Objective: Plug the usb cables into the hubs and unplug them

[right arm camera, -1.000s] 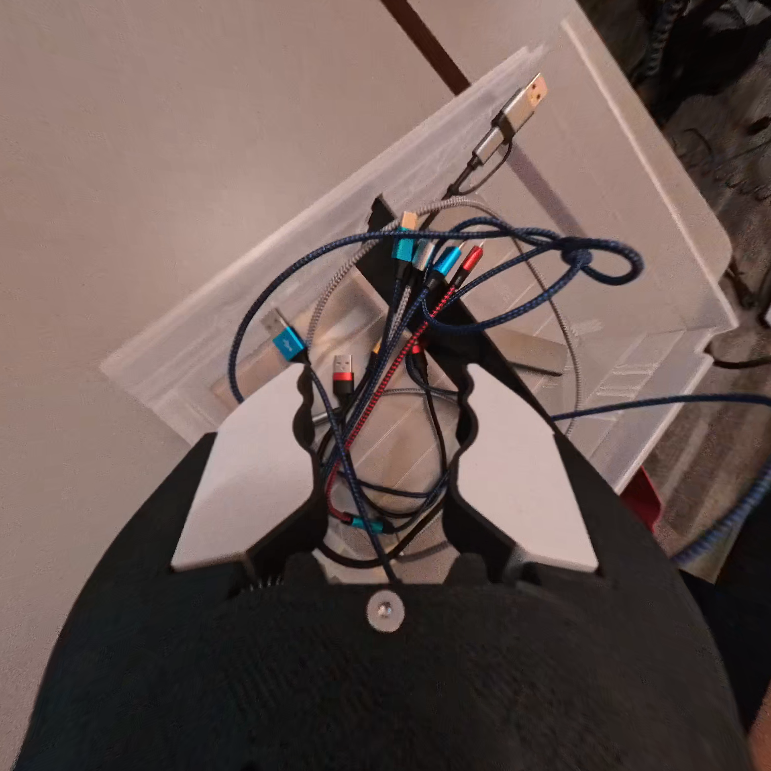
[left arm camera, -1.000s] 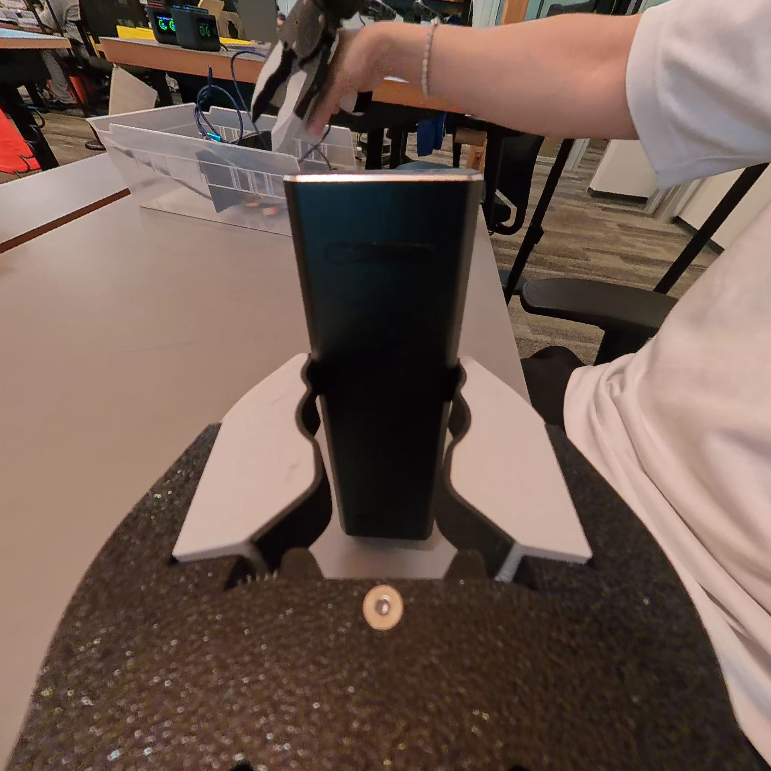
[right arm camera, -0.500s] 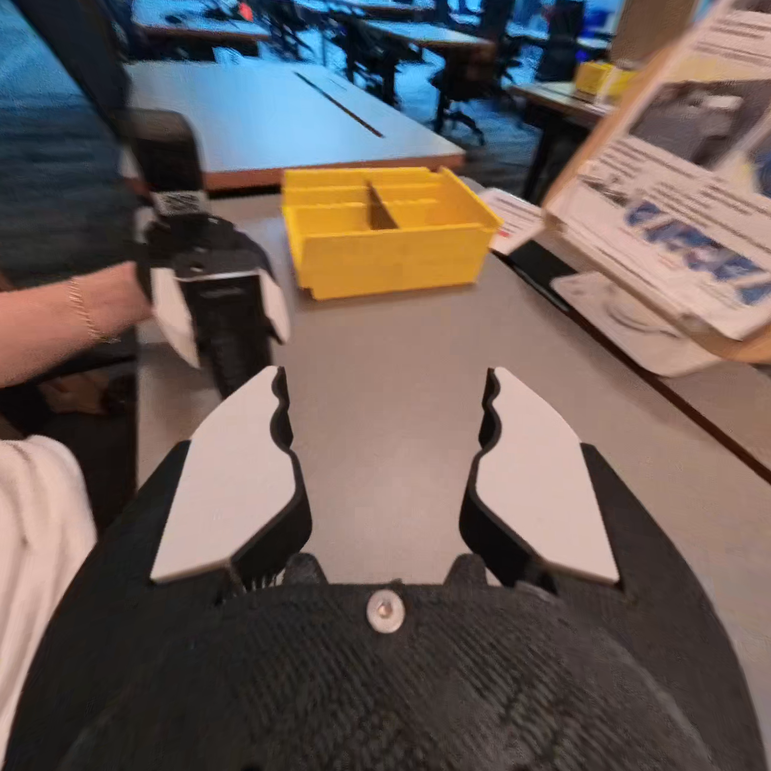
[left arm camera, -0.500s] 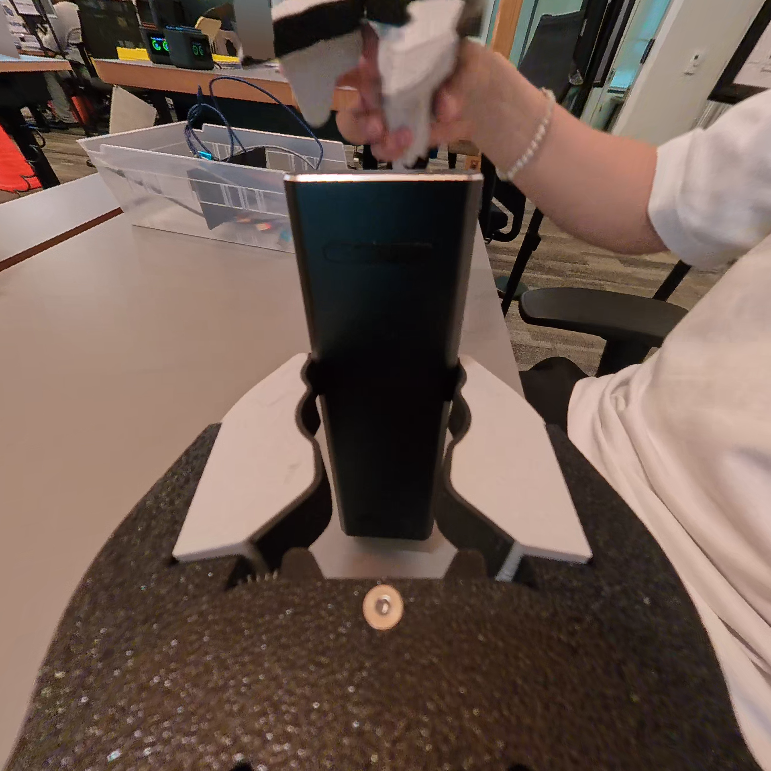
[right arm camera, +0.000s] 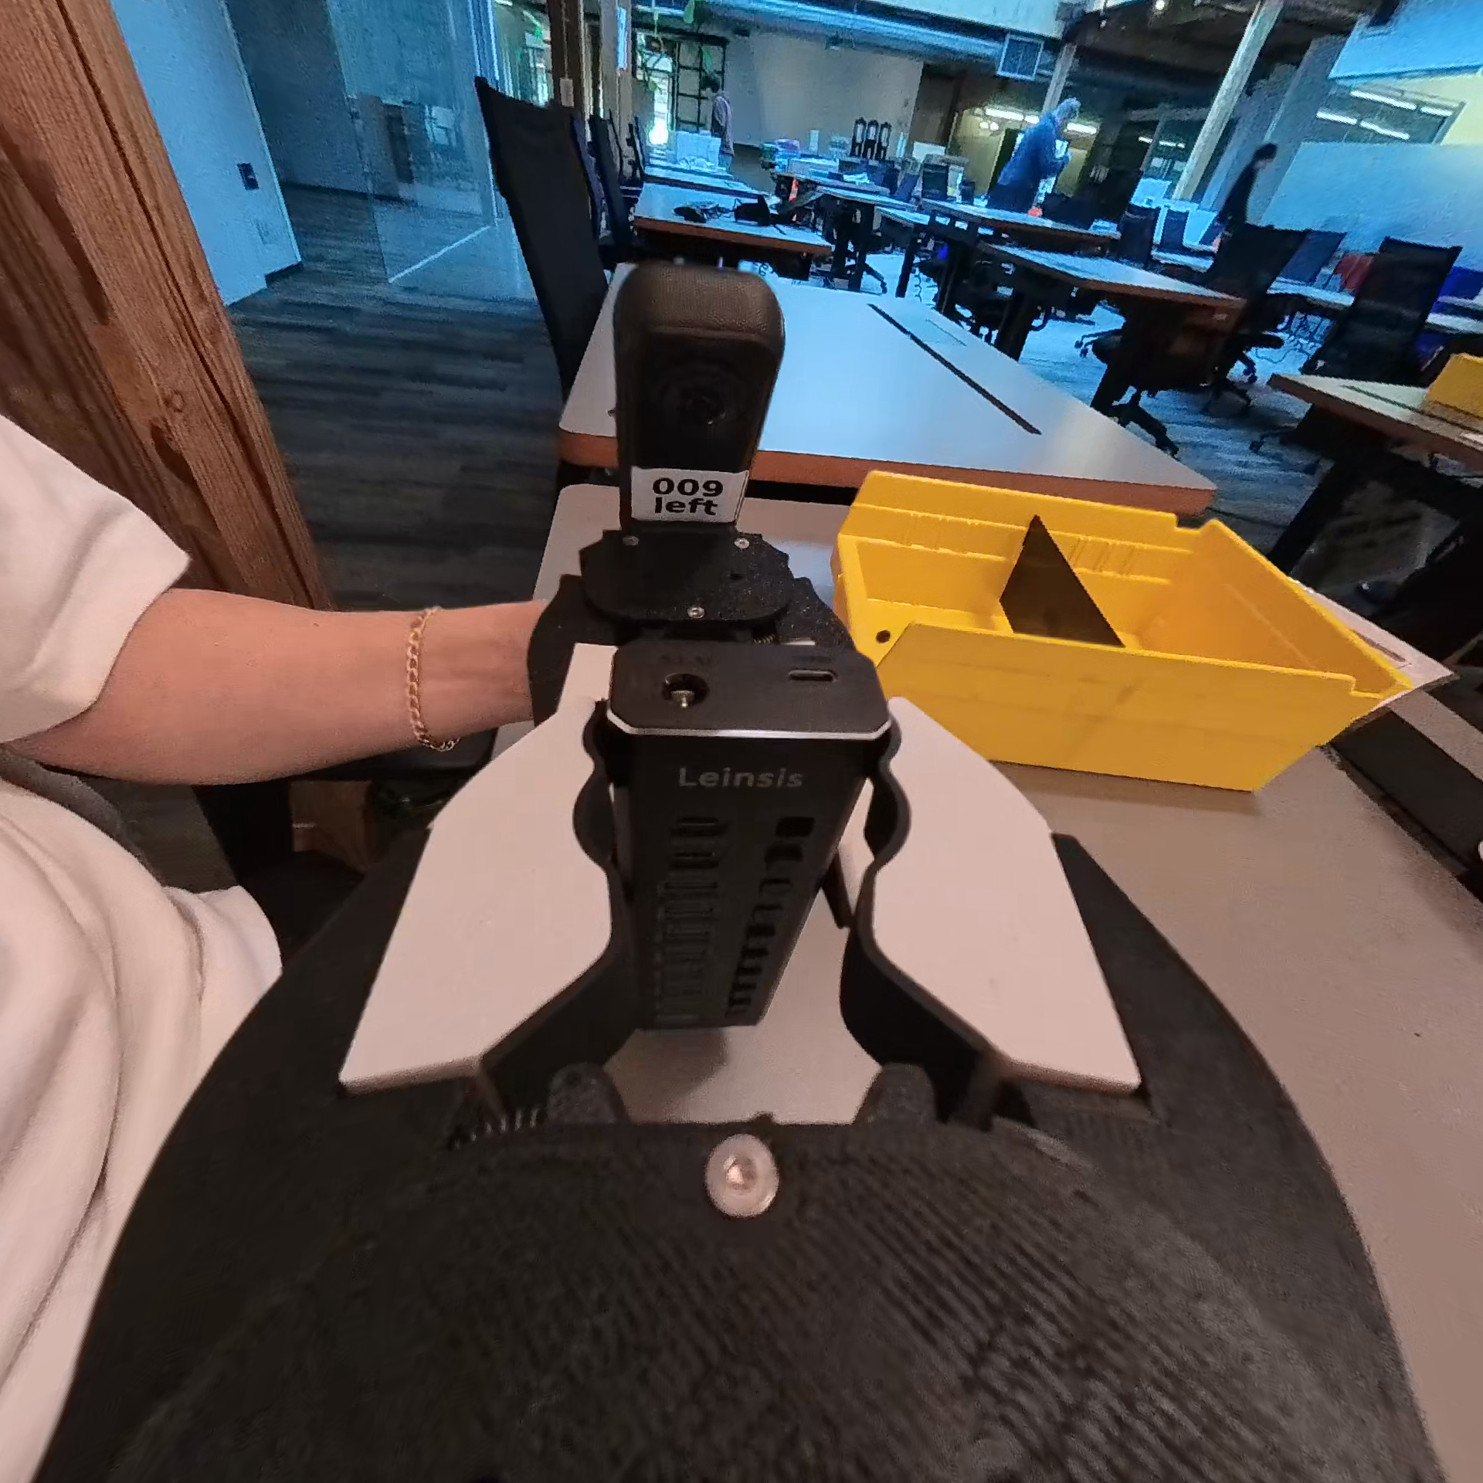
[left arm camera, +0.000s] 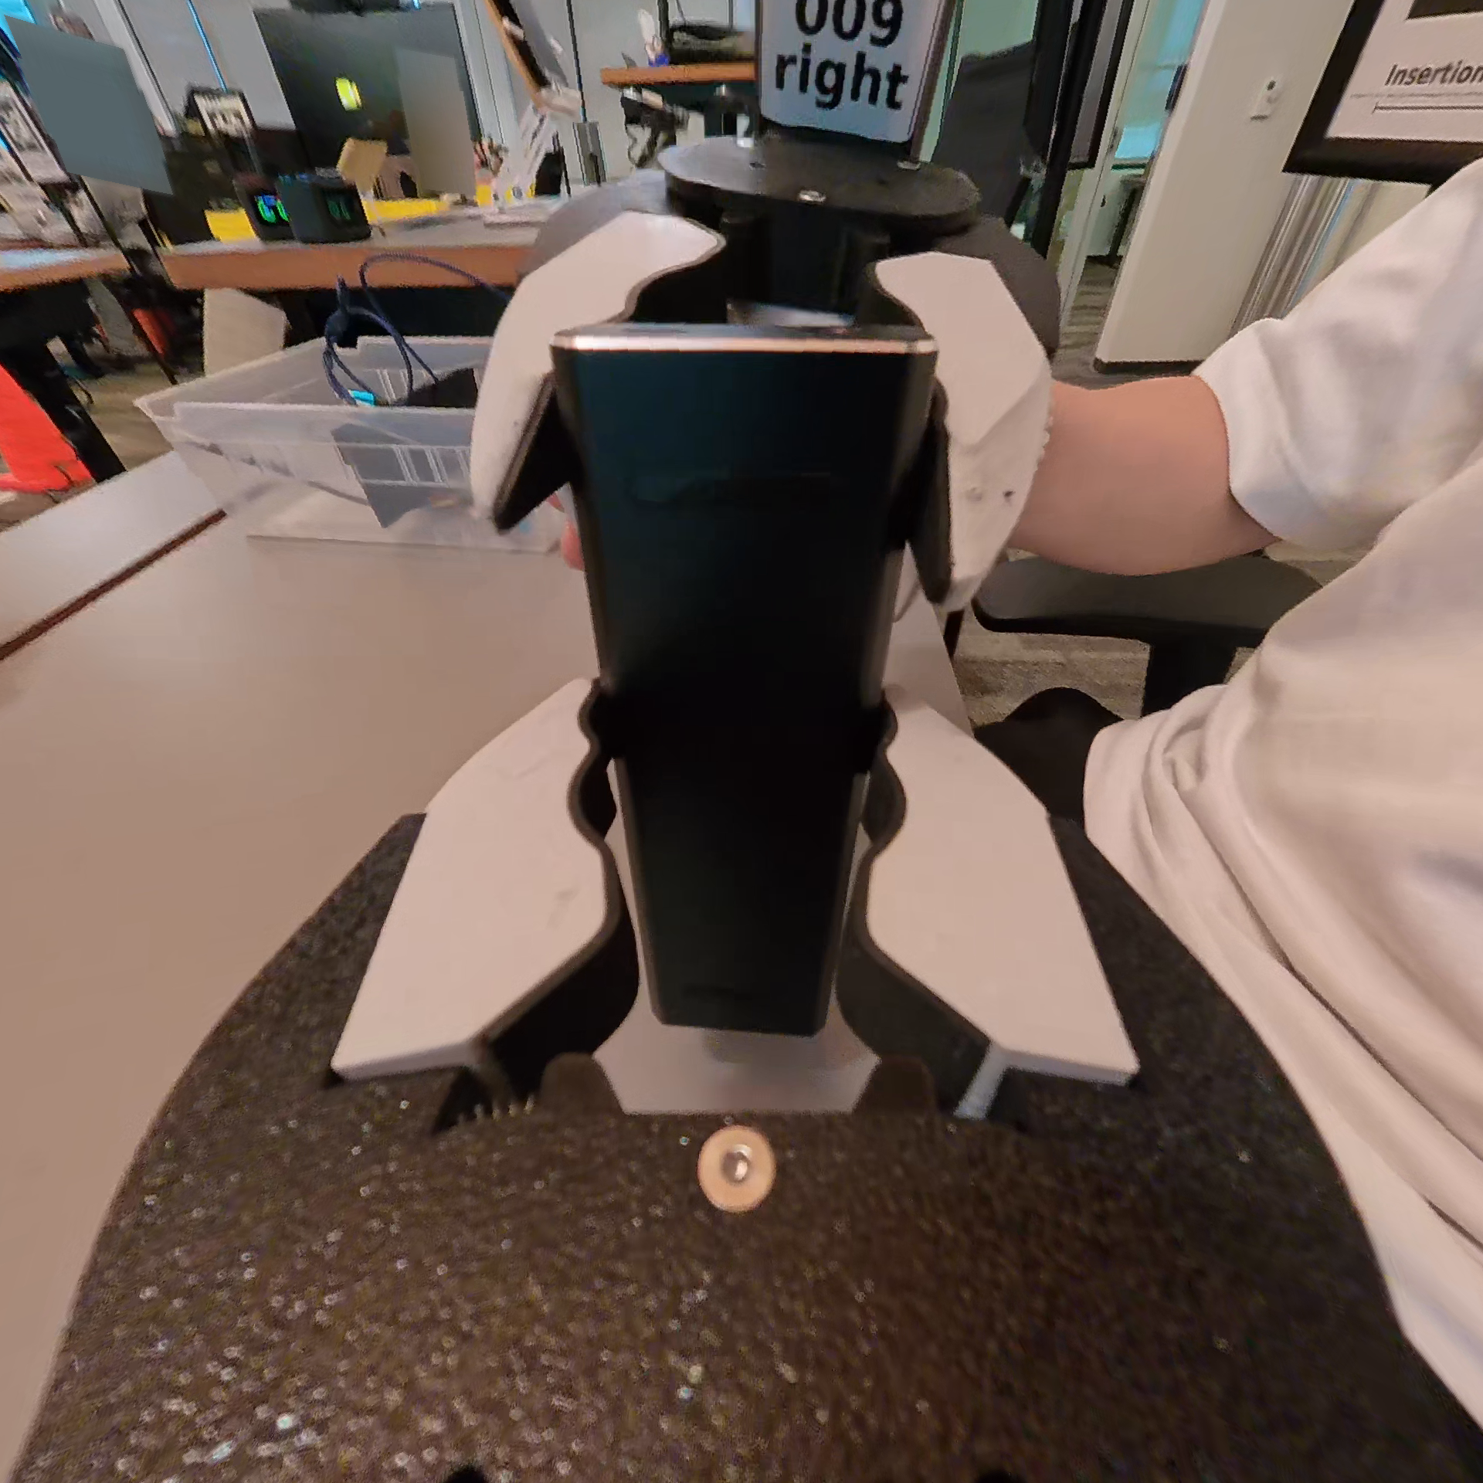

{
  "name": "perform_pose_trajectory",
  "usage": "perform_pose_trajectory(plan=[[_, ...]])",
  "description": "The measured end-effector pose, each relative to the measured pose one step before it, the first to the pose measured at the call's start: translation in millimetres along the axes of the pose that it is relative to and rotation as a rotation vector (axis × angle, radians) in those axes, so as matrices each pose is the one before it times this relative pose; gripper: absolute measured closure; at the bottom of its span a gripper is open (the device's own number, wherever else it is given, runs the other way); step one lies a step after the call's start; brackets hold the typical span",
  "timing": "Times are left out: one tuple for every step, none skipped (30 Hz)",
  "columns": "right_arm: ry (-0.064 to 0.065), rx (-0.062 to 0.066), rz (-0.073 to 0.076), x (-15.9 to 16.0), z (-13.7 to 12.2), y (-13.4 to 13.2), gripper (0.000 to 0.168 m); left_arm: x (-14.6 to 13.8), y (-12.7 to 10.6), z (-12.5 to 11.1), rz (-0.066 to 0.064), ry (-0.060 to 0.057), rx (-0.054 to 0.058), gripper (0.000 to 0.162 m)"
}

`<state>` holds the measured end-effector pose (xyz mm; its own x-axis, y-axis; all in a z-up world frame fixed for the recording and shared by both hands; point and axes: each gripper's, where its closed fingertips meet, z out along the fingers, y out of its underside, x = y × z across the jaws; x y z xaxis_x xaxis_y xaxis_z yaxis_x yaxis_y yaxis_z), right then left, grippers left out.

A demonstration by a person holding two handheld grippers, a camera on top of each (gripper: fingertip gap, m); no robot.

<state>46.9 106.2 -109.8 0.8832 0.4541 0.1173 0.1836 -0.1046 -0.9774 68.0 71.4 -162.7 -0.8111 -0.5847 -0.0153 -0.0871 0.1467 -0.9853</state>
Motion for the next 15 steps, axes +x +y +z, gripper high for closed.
perform_pose_trajectory(plan=[[0.0035,0.0027,-0.0166,-1.81,-0.54,-2.39,0.106,0.0,-2.79,-1.08,0.0157,-0.0042,0.0188,0.103],[0.001,-0.004,-0.017,-0.51,-1.08,-2.06,0.106,-0.22,-2.72,-0.64,0.0151,-0.0065,0.017,0.103],[0.0028,-0.0058,-0.0198,-0.33,-0.74,-2.01,0.106,-0.39,-2.33,-0.37,0.0111,-0.0084,0.0123,0.102],[0.0031,-0.0115,-0.0205,-0.37,-0.32,-1.61,0.106,-0.76,-1.64,-0.17,0.0044,-0.0082,0.0075,0.102],[0.0038,-0.0211,-0.0237,0.15,-0.04,-0.71,0.106,-1.02,-2.11,-0.39,-0.0045,-0.0083,0.0112,0.102],[0.0066,-0.0245,-0.0252,0.91,-0.36,-0.32,0.106,-1.71,-3.02,-1.06,-0.0093,-0.0104,0.0202,0.102],[0.0083,-0.0217,-0.0264,2.05,-1.38,-0.39,0.106,-3.05,-4.27,-2.15,-0.0087,-0.019,0.0304,0.1],[0.011,-0.0188,-0.0188,3.7,-2.41,-0.39,0.106,-4.55,-5.25,-3.4,-0.0074,-0.0278,0.0383,0.099],[0.0108,-0.0123,-0.0114,5.07,-3.72,-0.74,0.106,-4.63,-5.25,-4.11,-0.0079,-0.0269,0.0396,0.098],[0.0136,-0.0105,-0.0123,6.89,-5.09,-0.56,0.106,-4.06,-4.13,-4.43,-0.0084,-0.0211,0.0328,0.098],[0.0197,-0.0117,-0.0152,8.65,-6.18,0.12,0.106,-3.62,-1.85,-4.1,-0.0094,-0.0161,0.0188,0.098],[0.0262,-0.0149,-0.0172,10.37,-7.07,0.55,0.106,-3.63,0.51,-3.4,-0.0103,-0.0138,0.0026,0.099],[0.0271,-0.0154,-0.0184,11.21,-7.61,0.85,0.106,-3.1,2.0,-2.51,-0.0077,-0.0117,-0.0081,0.098],[0.0279,-0.0213,-0.0178,12.67,-8.25,1.79,0.106,-1.82,2.13,-1.58,-0.0018,-0.0062,-0.0093,0.098],[0.0371,-0.0229,-0.0164,15.22,-8.86,2.4,0.106,-0.81,1.8,-0.65,0.0003,-0.0016,-0.0063,0.099]])
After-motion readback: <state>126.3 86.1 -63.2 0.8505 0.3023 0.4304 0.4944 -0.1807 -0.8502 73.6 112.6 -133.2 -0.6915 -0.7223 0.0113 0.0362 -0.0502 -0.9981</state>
